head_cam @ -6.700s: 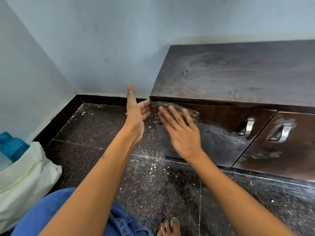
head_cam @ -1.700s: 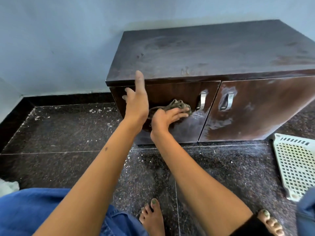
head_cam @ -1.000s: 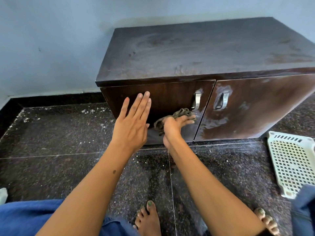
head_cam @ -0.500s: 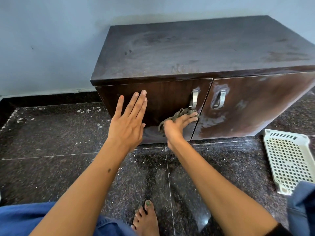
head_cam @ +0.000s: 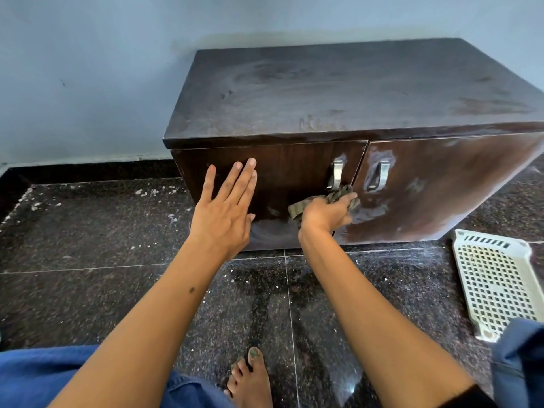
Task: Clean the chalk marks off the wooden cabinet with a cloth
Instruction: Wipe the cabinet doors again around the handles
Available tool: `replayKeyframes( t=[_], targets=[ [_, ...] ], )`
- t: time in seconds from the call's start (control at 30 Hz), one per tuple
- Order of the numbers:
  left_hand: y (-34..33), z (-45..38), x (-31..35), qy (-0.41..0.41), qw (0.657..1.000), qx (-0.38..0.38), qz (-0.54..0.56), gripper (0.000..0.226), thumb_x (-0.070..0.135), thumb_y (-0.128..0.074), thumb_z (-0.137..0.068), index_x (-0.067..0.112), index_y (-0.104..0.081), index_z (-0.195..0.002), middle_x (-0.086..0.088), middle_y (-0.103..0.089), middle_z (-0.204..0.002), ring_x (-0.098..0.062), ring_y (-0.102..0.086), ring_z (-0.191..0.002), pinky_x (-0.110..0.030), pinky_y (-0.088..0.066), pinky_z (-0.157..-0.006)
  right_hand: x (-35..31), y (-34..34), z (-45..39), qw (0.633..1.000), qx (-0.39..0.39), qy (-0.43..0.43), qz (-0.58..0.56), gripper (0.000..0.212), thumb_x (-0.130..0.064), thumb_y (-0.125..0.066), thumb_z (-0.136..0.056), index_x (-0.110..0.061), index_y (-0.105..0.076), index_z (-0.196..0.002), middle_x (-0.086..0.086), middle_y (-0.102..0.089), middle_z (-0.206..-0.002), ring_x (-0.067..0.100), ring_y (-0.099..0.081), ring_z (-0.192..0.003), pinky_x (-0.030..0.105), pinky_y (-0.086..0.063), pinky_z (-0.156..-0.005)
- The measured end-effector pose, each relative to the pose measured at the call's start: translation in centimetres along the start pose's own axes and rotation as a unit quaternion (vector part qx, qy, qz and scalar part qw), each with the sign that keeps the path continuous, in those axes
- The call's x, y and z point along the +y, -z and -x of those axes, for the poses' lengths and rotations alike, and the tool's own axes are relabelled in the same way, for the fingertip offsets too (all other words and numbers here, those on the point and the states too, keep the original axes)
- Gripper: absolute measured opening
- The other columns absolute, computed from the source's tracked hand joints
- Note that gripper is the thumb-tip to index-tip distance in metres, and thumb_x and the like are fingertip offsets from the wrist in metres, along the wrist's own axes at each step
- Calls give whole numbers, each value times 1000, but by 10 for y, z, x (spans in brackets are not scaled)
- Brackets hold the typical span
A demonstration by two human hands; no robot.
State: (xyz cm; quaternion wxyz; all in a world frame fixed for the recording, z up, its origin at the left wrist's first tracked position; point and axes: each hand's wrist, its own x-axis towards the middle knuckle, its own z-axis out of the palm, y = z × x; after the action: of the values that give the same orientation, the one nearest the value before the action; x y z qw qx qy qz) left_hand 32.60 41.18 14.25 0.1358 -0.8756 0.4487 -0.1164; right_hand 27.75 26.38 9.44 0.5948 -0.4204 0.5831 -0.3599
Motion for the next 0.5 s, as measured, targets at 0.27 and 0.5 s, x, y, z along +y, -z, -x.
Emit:
replayKeyframes(
  t=[0.27, 0.5],
  targets=[
    [-2, 0, 0, 1, 1000, -4, 23, 68, 40, -18, -99, 9, 24, -144, -4, 36, -149, -19, 25, -142, -52, 18, -113, 5, 25, -3, 862, 32, 474, 179, 82, 15, -45, -76, -22, -27, -147, 12, -31, -150, 19, -29, -135, 36, -21, -104],
    [0, 1, 0, -4, 1000, 6, 26, 68, 39, -19, -100, 11, 23, -145, -2, 36, -149, -18, 23, -144, -52, 19, -111, 52, 39, -13, 914, -83, 332, 218, 82, 14, -48, -84, -23, -16, -150, 10, -2, -155, 22, -22, -139, 30, -30, -111]
  ],
)
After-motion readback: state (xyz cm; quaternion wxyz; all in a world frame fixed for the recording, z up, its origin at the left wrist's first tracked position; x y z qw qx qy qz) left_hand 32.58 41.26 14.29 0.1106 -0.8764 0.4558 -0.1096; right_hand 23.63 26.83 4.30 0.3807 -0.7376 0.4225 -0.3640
